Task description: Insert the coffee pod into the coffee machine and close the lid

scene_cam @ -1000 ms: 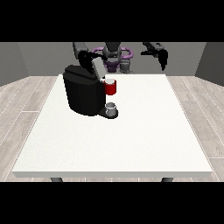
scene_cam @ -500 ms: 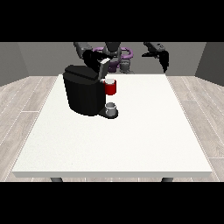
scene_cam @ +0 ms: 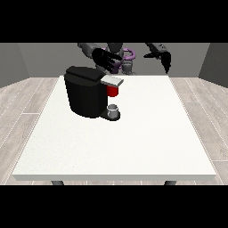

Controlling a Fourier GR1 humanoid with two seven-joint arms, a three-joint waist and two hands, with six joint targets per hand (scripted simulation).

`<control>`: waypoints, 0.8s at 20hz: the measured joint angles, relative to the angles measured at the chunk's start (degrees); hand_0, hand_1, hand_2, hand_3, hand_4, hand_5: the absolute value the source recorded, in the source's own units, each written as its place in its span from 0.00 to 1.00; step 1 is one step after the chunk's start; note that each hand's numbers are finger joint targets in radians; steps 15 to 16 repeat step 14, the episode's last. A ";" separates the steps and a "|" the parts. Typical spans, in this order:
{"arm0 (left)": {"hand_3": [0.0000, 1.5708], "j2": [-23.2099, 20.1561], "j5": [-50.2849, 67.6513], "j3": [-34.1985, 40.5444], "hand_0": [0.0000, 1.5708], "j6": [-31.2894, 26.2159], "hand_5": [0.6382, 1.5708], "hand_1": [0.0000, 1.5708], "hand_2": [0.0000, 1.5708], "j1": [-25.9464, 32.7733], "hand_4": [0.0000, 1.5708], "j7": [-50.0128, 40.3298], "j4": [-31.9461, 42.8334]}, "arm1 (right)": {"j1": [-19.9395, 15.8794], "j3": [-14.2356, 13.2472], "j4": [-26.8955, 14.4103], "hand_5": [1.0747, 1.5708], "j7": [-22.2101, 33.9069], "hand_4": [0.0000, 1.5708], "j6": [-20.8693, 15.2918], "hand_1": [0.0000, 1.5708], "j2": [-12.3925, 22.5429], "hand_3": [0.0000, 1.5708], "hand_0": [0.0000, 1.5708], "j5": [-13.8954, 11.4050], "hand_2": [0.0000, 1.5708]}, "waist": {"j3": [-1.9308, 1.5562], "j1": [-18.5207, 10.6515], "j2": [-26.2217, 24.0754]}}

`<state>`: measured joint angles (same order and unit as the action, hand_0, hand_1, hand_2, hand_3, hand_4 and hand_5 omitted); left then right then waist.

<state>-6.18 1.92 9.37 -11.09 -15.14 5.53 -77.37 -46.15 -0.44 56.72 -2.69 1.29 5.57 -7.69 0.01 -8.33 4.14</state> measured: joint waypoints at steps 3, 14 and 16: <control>0.00 0.23 -0.10 -0.90 0.00 -0.08 1.00 0.00 0.00 0.39 0.13 0.03 -1.16 | -0.26 -0.47 -0.50 1.00 -0.92 0.02 0.34 0.00 -0.41 0.00 0.00 0.22 0.00 | -0.01 -0.13 -0.55; 0.00 2.51 -0.80 -1.50 0.00 1.70 1.00 0.00 0.00 5.39 0.12 4.05 1.18 | 13.43 7.44 7.04 1.00 -5.66 0.10 1.07 0.00 -4.93 0.00 0.00 8.04 0.00 | 0.00 4.86 -8.33; 0.00 2.51 -0.80 -1.50 0.00 1.70 1.00 0.00 0.00 5.39 0.12 4.05 1.18 | 13.43 7.44 7.04 1.00 -5.66 0.10 1.07 0.00 -4.93 0.00 0.00 8.04 0.00 | 0.00 4.86 -8.33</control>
